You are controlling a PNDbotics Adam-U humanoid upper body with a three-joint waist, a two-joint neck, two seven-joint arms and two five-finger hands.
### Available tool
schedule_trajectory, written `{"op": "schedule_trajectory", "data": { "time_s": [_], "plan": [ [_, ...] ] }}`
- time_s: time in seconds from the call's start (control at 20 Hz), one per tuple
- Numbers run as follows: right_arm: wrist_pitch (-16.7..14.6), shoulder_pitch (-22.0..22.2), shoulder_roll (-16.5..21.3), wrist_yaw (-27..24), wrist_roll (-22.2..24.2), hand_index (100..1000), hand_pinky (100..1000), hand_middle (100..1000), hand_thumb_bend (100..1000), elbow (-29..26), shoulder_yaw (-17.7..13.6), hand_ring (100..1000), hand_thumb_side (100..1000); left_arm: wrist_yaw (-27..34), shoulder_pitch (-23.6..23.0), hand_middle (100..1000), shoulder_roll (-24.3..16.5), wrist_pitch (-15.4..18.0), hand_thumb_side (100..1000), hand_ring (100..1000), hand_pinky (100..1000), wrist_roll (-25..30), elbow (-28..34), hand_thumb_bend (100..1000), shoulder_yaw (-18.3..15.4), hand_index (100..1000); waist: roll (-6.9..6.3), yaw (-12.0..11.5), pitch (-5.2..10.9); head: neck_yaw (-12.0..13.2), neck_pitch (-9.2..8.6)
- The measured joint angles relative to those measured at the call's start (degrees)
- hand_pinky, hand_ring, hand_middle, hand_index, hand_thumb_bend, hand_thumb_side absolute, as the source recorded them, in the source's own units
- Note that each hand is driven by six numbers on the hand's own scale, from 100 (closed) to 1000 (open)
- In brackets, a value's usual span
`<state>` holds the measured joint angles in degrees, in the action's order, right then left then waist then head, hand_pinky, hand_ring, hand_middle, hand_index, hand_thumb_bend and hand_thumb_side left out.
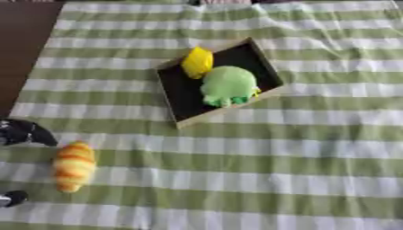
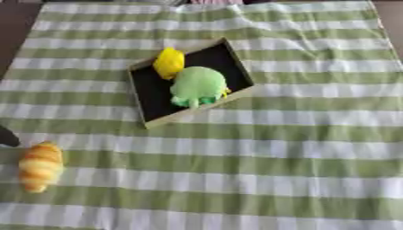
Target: Pick up objects on the table and place them in the box.
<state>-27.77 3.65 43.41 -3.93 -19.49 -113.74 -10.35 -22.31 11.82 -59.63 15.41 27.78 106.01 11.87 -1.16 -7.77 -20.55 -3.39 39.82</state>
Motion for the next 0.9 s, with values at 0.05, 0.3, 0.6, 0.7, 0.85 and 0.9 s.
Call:
{"op": "schedule_trajectory", "data": {
  "time_s": [0.05,0.3,0.6,0.7,0.85,0.9],
  "plan": [
    [0.16,-0.18,-0.06,-0.21,0.27,815,947,702,100,0.0,0.07,792,470,-0.66,0.37,800,0.3,-0.4,100,875,856,0.07,-0.36,549,0.33,886,-0.14,0.01,-0.01,0.05,0.0],
    [1.11,-0.44,-0.32,-1.26,1.43,813,949,699,100,0.0,0.19,790,470,-3.64,2.55,796,2.04,-1.68,100,869,851,0.0,-1.95,524,2.08,884,-0.48,0.31,-0.1,0.29,0.0],
    [1.57,-0.64,-0.37,-2.21,2.48,812,950,697,100,0.0,0.39,788,470,-4.7,4.89,784,4.19,-2.43,100,851,835,1.13,-3.84,456,4.1,876,-0.81,0.64,-0.12,0.51,0.0],
    [1.64,-0.65,-0.37,-2.29,2.83,811,950,696,100,0.0,0.54,788,470,-4.89,5.54,780,4.74,-2.63,100,847,831,1.88,-4.5,441,4.67,874,-0.9,0.65,-0.14,0.62,0.0],
    [1.81,-0.69,-0.38,-2.49,3.32,811,951,695,100,0.0,0.72,787,470,-5.05,6.42,780,5.5,-2.77,100,844,829,2.95,-5.55,440,5.52,875,-0.89,0.66,-0.22,0.72,0.0],
    [1.85,-0.7,-0.38,-2.59,3.48,811,951,694,100,0.0,0.84,787,470,-5.2,6.7,779,5.76,-2.75,100,842,829,3.24,-5.84,446,5.68,875,-0.89,0.66,-0.24,0.74,0.0]
  ]
}}
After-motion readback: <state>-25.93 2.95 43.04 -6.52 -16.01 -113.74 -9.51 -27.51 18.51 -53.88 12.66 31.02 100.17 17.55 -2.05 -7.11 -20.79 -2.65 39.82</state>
